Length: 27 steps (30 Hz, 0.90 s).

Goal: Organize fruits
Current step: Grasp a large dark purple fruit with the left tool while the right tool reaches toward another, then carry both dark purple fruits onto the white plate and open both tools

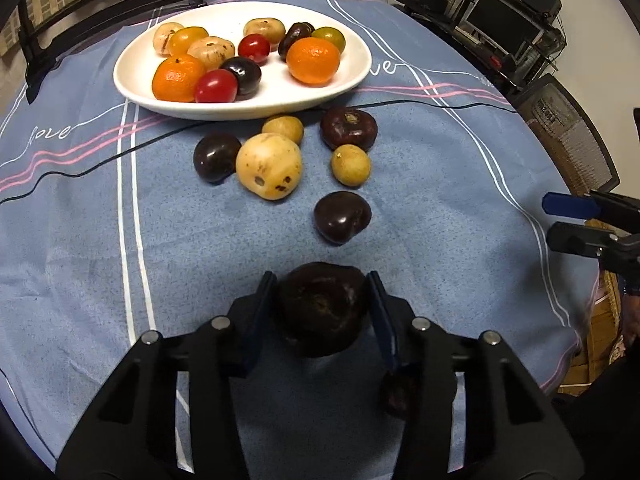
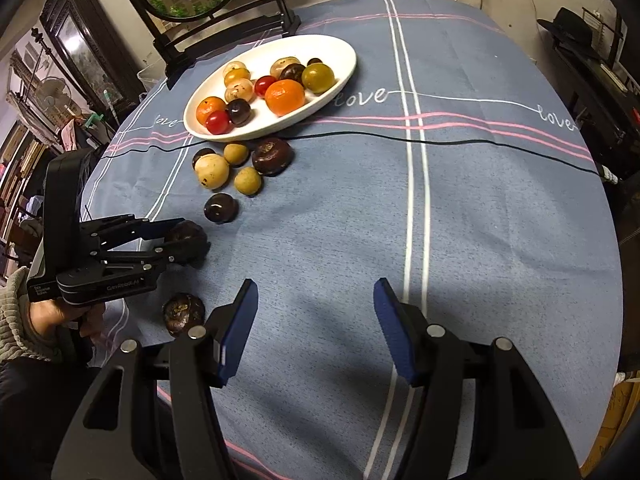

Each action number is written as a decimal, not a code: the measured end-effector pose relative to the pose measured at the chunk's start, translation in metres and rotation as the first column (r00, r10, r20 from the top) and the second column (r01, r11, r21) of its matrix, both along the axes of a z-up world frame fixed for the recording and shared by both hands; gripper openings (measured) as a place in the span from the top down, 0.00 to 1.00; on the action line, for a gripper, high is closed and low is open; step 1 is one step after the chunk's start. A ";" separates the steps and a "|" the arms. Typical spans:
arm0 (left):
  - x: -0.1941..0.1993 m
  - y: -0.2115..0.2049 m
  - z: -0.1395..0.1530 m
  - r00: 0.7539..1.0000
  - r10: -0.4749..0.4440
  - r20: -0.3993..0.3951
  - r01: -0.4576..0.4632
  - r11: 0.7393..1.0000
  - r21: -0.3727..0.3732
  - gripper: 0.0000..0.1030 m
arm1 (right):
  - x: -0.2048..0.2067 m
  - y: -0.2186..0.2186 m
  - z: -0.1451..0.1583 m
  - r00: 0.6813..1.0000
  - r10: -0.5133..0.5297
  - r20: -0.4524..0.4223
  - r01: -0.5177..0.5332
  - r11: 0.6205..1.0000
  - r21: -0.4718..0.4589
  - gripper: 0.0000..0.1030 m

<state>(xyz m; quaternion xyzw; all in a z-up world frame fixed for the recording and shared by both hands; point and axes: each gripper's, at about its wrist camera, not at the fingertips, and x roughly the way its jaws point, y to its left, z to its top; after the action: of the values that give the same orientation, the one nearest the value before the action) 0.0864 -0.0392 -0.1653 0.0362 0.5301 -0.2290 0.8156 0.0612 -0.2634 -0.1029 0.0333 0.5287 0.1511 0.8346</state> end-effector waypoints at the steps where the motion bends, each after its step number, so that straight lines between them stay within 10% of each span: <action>1: -0.002 0.001 0.002 1.000 -0.002 0.010 0.002 1.000 0.006 0.55 | 0.001 0.003 0.000 1.000 0.008 -0.001 -0.008 1.000 0.003 0.41; 9: -0.010 0.047 0.008 0.994 0.108 0.015 -0.108 0.994 0.005 0.55 | 0.006 0.054 -0.009 0.978 0.206 -0.030 -0.205 0.978 0.034 0.41; 17: -0.025 0.078 0.006 0.984 0.178 -0.001 -0.178 0.984 0.002 0.55 | -0.007 0.127 -0.031 0.871 0.483 -0.087 -0.487 0.873 -0.029 0.41; 27: -0.031 0.093 0.002 0.979 0.203 -0.016 -0.203 0.979 -0.021 0.55 | -0.007 0.146 -0.043 0.840 0.533 -0.099 -0.542 0.834 -0.106 0.58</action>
<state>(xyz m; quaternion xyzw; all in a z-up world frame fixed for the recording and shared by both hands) 0.0554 0.0538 -0.1632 -0.0288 0.5341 -0.1509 0.8313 0.0541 -0.1170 -0.1455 -0.1662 0.5524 0.3435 0.7411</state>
